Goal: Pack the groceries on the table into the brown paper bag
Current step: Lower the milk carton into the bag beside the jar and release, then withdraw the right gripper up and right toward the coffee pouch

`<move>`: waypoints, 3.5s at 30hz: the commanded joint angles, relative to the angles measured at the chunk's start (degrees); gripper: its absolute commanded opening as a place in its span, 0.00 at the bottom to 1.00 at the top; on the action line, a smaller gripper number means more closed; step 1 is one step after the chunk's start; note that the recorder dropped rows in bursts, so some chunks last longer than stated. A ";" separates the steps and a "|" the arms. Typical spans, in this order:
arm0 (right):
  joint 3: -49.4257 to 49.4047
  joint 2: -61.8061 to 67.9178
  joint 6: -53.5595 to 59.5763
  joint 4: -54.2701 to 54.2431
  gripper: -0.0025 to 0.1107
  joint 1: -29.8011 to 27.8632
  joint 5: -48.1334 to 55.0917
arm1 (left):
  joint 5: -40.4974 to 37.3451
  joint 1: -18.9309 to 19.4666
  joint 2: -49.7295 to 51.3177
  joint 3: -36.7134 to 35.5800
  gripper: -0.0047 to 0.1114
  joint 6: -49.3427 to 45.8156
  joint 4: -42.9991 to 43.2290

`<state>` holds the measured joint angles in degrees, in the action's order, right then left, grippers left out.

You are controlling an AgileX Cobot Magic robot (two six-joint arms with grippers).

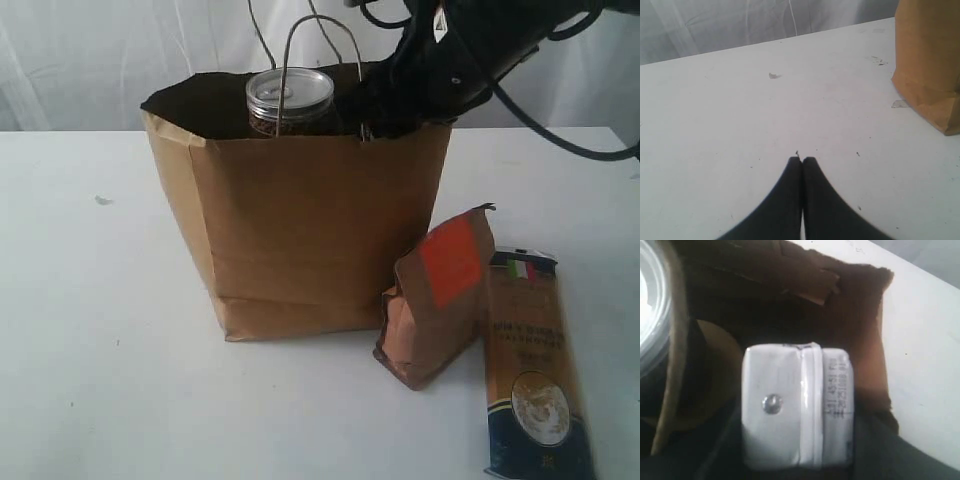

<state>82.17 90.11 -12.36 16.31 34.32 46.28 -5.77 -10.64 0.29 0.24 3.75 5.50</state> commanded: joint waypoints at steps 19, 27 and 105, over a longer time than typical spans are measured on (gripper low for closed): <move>0.55 -0.34 0.80 0.07 0.62 -0.62 -3.20 | 0.17 0.18 -0.29 -0.24 0.04 0.07 -0.03; 0.55 -1.86 1.41 -0.22 0.62 -0.52 -3.40 | 0.17 0.18 -0.29 -0.24 0.04 0.07 -0.03; -36.62 -27.70 -36.54 0.26 0.62 -8.44 -19.47 | 0.17 0.18 -0.29 -0.24 0.04 0.07 -0.03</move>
<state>46.09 62.14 -50.78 15.69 27.83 25.73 -5.77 -10.64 0.29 0.24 3.75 5.50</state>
